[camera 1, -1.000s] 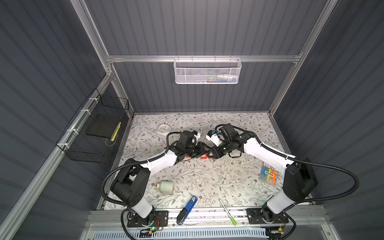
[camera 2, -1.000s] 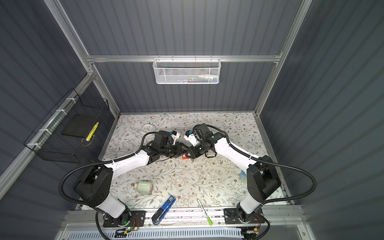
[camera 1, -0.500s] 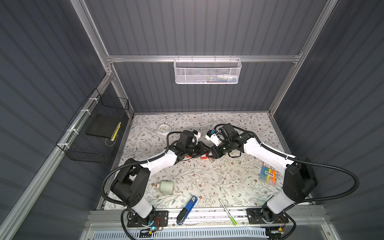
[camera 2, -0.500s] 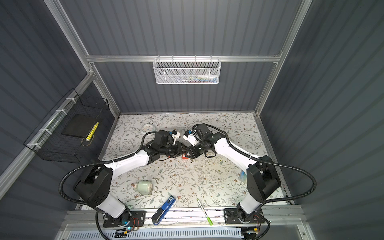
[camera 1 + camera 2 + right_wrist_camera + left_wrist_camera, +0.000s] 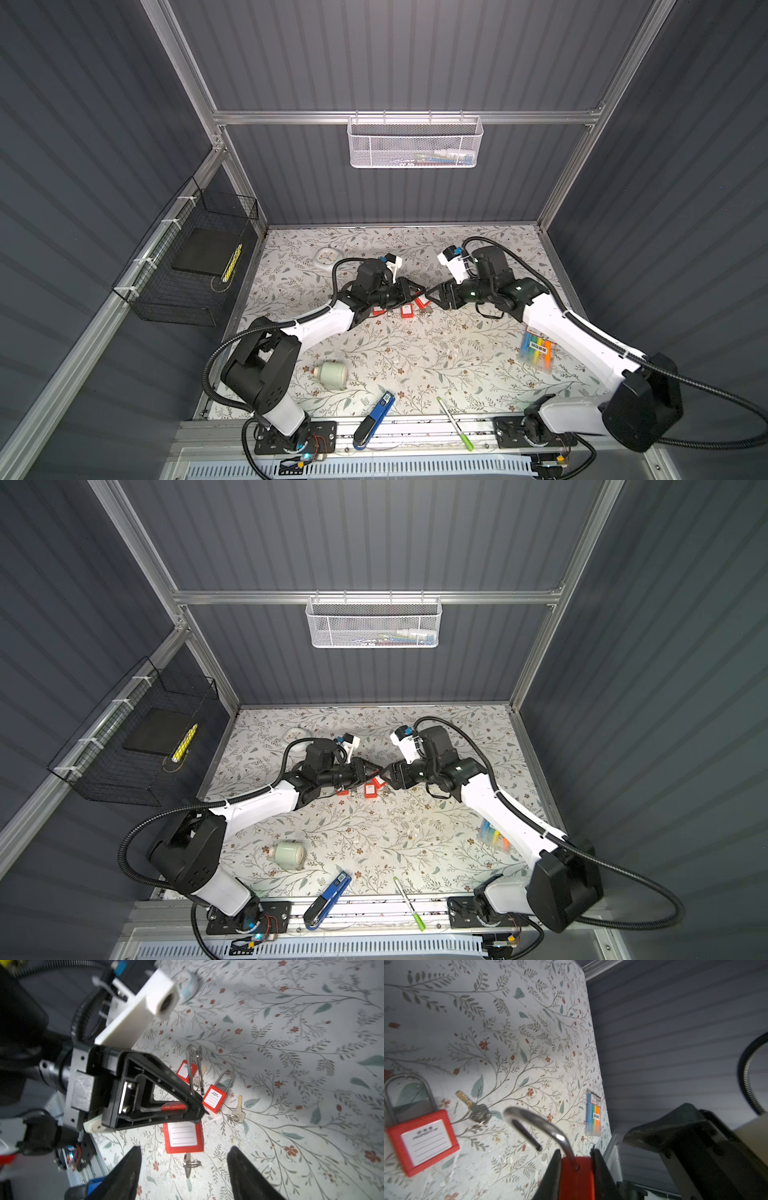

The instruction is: Lock with the key

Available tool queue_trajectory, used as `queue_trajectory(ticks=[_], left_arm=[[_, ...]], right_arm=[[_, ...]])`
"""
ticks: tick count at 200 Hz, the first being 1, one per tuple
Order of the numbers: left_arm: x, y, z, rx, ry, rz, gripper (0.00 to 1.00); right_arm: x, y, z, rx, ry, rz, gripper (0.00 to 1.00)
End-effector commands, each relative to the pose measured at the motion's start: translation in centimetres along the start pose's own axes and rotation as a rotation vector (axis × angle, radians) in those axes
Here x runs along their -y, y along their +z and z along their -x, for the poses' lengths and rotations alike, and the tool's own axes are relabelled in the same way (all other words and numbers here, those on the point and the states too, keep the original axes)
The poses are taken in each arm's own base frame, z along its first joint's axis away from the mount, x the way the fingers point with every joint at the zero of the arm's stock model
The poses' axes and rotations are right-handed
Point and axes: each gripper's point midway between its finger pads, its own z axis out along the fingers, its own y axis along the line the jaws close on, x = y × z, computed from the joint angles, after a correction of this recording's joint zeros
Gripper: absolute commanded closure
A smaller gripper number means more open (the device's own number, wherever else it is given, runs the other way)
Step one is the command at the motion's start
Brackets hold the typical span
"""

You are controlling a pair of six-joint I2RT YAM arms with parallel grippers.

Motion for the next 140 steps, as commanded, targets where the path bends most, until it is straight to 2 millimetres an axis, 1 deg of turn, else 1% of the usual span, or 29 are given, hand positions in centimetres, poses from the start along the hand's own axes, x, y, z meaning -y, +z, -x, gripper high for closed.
queue_trajectory(ticks=[1, 9, 34, 56, 78, 103, 109, 118, 130, 140], left_arm=[[3.7, -0.7, 2.8, 0.123, 0.038, -0.164, 1.0], [4.2, -0.7, 3.2, 0.145, 0.036, -0.203, 1.0], [5.8, -0.9, 4.7, 0.209, 0.006, -0.351, 1.0], [7.2, -1.3, 5.6, 0.252, 0.0, -0.466, 1.0], [8.0, -1.9, 6.1, 0.292, 0.014, -0.518, 1.0], [8.8, -2.9, 6.6, 0.342, 0.036, -0.545, 1.0], [8.9, -3.0, 6.8, 0.348, 0.035, -0.548, 1.0], [9.2, -3.2, 7.0, 0.352, 0.022, -0.561, 1.0], [10.0, -3.6, 7.3, 0.355, 0.017, -0.606, 1.0], [10.3, -3.6, 7.4, 0.354, 0.013, -0.627, 1.0]], right_arm=[[-0.1, -1.1, 2.4, 0.17, 0.146, 0.048, 0.29], [-0.2, -1.4, 2.7, 0.2, 0.183, 0.072, 0.28], [0.7, -1.7, 3.6, 0.269, 0.315, 0.127, 0.27], [0.2, -1.9, 4.6, 0.32, 0.37, 0.215, 0.26], [-0.4, -2.3, 5.6, 0.362, 0.395, 0.286, 0.26], [-0.7, -2.3, 6.1, 0.391, 0.423, 0.346, 0.26], [-0.5, -2.4, 6.2, 0.402, 0.438, 0.351, 0.25], [0.4, -2.4, 6.2, 0.427, 0.484, 0.344, 0.25], [1.2, -2.9, 6.6, 0.481, 0.525, 0.369, 0.25], [1.5, -3.3, 7.1, 0.517, 0.545, 0.398, 0.25]])
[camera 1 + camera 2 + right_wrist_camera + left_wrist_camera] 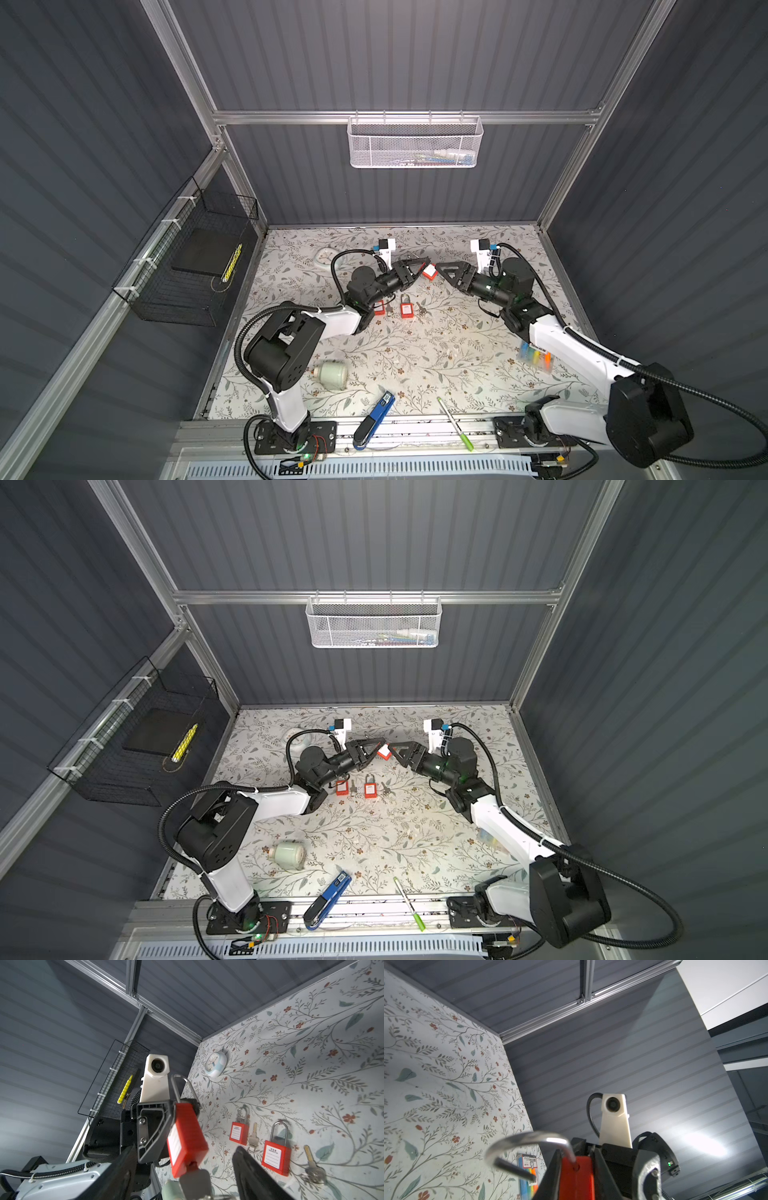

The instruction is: Lock with the key

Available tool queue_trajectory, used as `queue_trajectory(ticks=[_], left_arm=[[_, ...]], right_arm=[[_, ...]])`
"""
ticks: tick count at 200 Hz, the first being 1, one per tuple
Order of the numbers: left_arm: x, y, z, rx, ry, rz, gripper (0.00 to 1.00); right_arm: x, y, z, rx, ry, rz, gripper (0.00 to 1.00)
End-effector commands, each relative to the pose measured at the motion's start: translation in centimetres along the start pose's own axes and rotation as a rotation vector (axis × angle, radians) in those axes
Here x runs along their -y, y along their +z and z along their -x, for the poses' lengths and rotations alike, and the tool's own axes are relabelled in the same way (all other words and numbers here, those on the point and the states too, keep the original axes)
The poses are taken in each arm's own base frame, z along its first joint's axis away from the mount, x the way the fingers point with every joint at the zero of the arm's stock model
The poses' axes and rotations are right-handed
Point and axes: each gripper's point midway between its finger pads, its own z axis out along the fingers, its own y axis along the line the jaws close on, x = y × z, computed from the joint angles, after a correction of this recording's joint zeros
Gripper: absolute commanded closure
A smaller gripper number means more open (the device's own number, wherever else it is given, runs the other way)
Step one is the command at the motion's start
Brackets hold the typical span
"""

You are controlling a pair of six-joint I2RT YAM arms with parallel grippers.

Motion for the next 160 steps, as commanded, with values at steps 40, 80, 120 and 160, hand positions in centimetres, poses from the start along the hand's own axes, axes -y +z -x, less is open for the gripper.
queue_trajectory(ticks=[40, 80, 120, 160], left_arm=[[4.7, 0.0, 2.2, 0.071, 0.048, -0.162, 1.0], [4.6, -0.1, 2.4, 0.084, 0.063, -0.15, 1.0], [4.7, 0.0, 2.4, 0.078, 0.066, -0.148, 1.0], [4.5, 0.1, 2.3, 0.069, 0.062, -0.13, 1.0]], right_arm=[[-2.4, 0.3, 1.4, 0.032, 0.08, 0.18, 0.27], [-3.7, 0.7, 0.2, -0.003, 0.068, 0.225, 0.27], [-4.3, 1.2, -0.2, -0.013, 0.079, 0.259, 0.28], [-5.0, 2.1, -0.6, -0.031, 0.089, 0.307, 0.41]])
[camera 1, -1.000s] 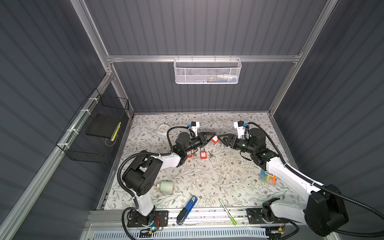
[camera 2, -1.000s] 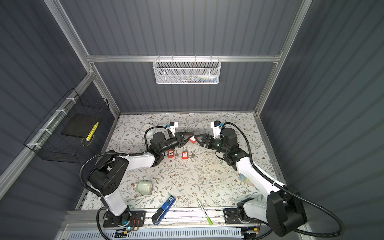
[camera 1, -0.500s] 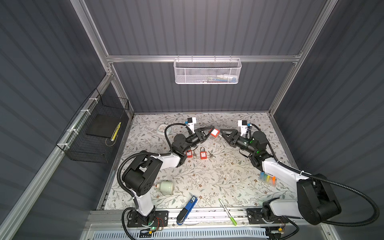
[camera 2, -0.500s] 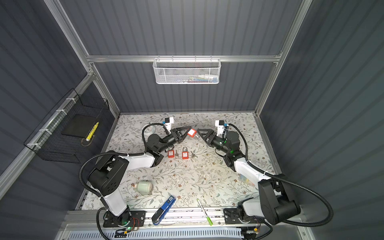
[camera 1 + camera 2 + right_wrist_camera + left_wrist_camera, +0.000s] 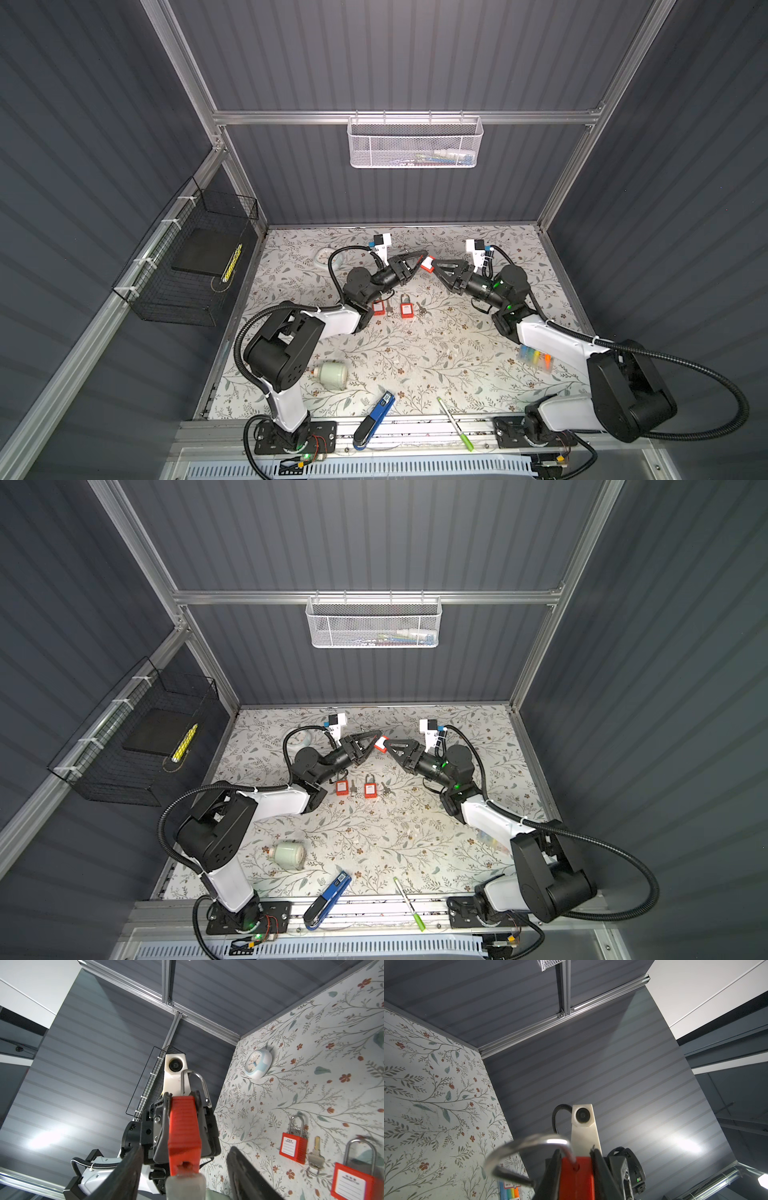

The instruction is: Lock with the key

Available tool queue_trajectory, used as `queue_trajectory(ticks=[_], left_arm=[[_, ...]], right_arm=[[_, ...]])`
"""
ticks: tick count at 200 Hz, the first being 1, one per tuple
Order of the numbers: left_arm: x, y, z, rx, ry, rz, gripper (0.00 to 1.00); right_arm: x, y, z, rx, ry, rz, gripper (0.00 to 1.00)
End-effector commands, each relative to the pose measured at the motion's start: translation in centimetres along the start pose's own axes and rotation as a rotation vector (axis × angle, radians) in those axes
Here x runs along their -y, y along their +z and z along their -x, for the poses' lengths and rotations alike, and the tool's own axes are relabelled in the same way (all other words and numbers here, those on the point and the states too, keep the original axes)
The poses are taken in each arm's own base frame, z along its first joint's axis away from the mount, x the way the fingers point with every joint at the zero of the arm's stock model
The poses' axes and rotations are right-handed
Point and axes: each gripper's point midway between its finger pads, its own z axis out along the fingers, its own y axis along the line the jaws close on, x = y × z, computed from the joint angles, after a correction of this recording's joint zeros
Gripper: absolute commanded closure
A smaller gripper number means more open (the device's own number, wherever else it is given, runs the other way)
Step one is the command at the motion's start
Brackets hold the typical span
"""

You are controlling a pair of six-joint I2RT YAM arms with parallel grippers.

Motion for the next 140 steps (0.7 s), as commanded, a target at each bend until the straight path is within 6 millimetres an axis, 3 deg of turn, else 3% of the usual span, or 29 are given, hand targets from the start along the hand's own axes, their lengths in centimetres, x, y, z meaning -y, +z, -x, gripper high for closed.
queue_trajectory(ticks=[1, 82, 97, 123, 140], left_arm=[[2.4, 0.4, 1.1, 0.021, 0.053, -0.055, 1.0], [2.1, 0.4, 1.0, 0.015, 0.049, -0.045, 0.99], [1.9, 0.4, 0.9, 0.013, 0.049, -0.037, 0.88], [1.7, 0.2, 0.8, 0.005, 0.066, -0.011, 0.45], [1.4, -0.1, 0.8, 0.002, 0.082, 0.017, 0.29]], right_arm=[[-2.1, 0.8, 0.4, -0.006, -0.029, 0.085, 0.41], [-1.8, 1.1, 0.4, 0.002, -0.026, 0.086, 0.71], [-1.8, 1.1, 0.4, 0.002, -0.029, 0.083, 0.78], [-1.9, 1.2, 0.4, -0.002, -0.032, 0.083, 0.87], [-1.9, 1.1, 0.5, 0.0, -0.039, 0.082, 0.9]])
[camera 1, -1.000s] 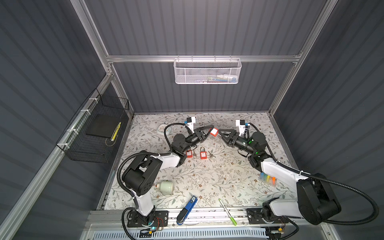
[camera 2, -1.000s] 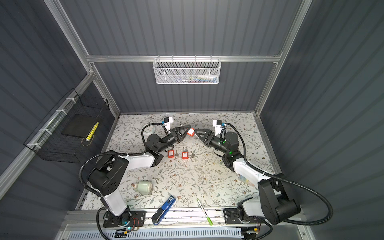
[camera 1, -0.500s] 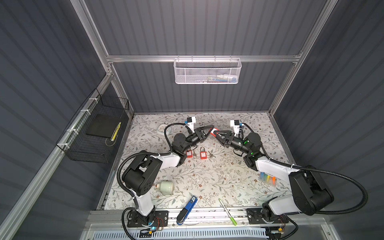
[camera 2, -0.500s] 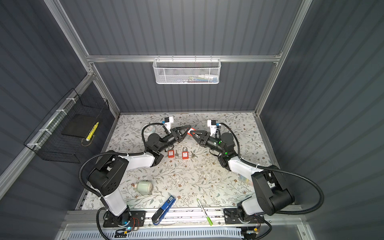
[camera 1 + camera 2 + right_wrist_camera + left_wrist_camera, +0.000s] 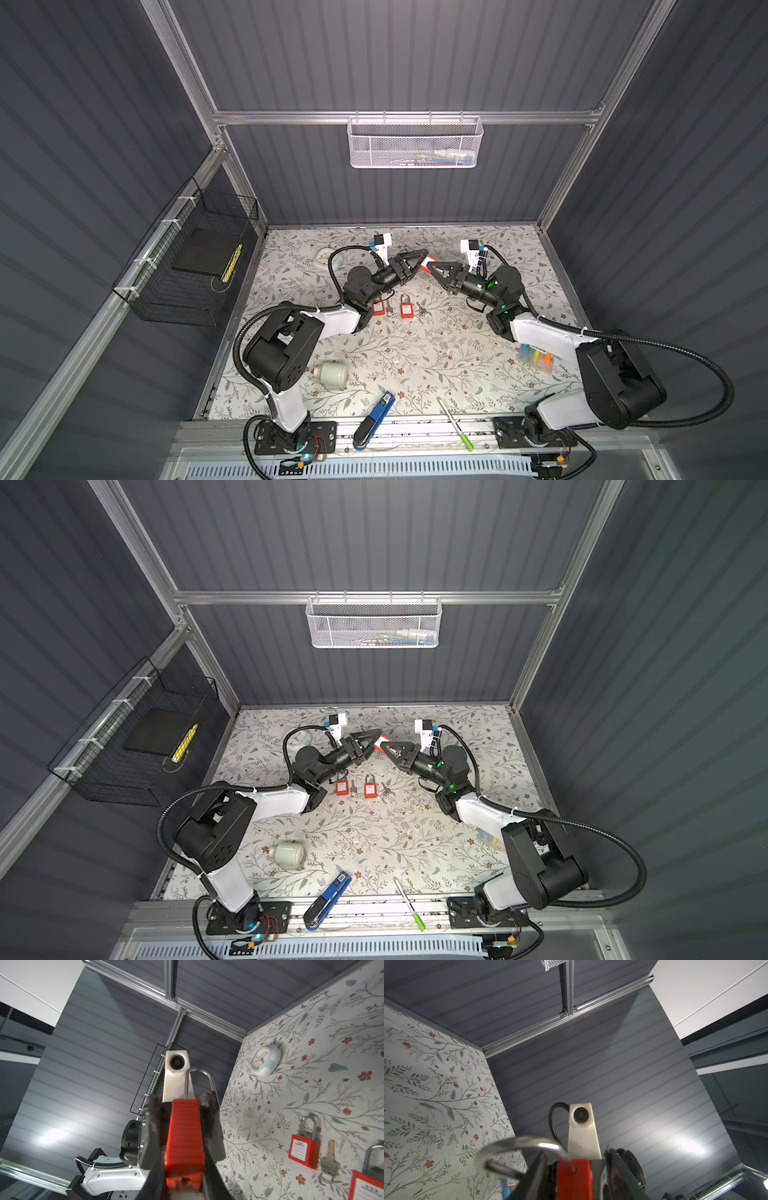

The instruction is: Lock with the key

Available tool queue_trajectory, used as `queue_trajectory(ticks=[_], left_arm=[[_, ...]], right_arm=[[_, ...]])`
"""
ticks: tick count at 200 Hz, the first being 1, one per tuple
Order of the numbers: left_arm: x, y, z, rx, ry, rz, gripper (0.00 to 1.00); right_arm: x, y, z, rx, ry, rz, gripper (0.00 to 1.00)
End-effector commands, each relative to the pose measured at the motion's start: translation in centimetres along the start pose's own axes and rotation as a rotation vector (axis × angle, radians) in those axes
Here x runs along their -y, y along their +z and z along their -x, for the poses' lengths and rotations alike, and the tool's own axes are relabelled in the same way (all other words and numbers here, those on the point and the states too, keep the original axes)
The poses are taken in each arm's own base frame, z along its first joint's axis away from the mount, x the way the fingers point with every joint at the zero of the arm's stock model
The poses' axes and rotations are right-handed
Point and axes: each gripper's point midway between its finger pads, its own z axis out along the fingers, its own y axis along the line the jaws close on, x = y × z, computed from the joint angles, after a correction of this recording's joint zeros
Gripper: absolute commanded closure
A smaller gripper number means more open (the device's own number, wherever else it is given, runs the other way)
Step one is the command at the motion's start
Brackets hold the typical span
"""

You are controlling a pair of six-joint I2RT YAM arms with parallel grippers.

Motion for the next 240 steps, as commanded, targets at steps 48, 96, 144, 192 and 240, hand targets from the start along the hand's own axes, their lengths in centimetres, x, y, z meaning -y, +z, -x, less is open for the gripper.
queue_trajectory(ticks=[48, 96, 144, 192, 240], left_arm=[[1.0, -2.4, 2.4, 0.051, 0.086, 0.049, 0.2], [0.3, -4.6, 3.8, 0.085, 0.081, 0.078, 0.19], [0.8, -4.5, 4.2, 0.069, 0.078, 0.054, 0.24], [1.4, -4.2, 4.1, 0.056, 0.07, 0.03, 0.31], [1.5, -4.5, 4.0, 0.059, 0.067, 0.026, 0.58]], right_arm=[[-2.8, -0.2, 0.6, -0.006, -0.082, 0.053, 0.93], [-3.1, -0.8, -0.5, -0.038, -0.07, 0.071, 0.93], [-2.7, -1.0, -1.2, -0.066, -0.051, 0.068, 0.93], [-2.2, -0.8, -1.5, -0.081, -0.037, 0.068, 0.94], [-1.6, -0.6, -1.5, -0.083, -0.042, 0.053, 0.94]])
